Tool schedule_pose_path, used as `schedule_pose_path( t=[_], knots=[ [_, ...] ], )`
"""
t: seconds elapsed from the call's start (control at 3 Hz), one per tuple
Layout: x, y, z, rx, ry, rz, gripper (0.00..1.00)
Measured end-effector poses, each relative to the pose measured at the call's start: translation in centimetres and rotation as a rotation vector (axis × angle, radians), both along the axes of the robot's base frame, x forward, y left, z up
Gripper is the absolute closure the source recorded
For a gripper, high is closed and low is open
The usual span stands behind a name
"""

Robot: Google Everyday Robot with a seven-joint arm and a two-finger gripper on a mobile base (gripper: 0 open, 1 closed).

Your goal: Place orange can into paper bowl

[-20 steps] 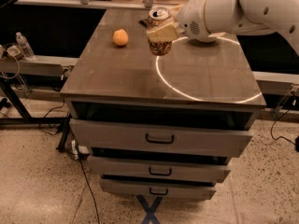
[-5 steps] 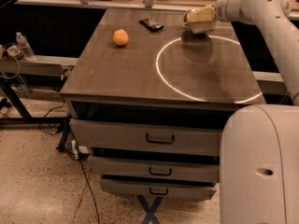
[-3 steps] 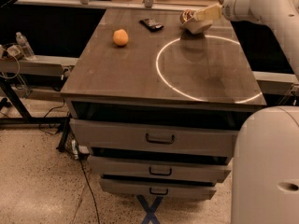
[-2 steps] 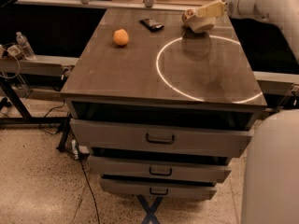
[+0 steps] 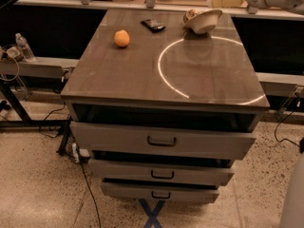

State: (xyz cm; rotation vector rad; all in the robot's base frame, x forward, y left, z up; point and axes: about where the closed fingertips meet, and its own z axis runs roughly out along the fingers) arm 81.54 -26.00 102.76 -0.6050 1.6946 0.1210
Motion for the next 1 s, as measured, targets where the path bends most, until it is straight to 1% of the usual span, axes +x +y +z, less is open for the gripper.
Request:
schedule_pose_path(
  t=[0.33, 0.67, 1.0],
  knots=[
    [-7.3, 0.3, 6.7, -0.072, -0.098, 0.137, 0.0],
    [-11.9, 0.9, 11.3, -0.127, -0.215, 0.223, 0.0],
    [-12.3, 1.2, 11.4, -0.149, -0.234, 0.241, 0.0]
  ],
)
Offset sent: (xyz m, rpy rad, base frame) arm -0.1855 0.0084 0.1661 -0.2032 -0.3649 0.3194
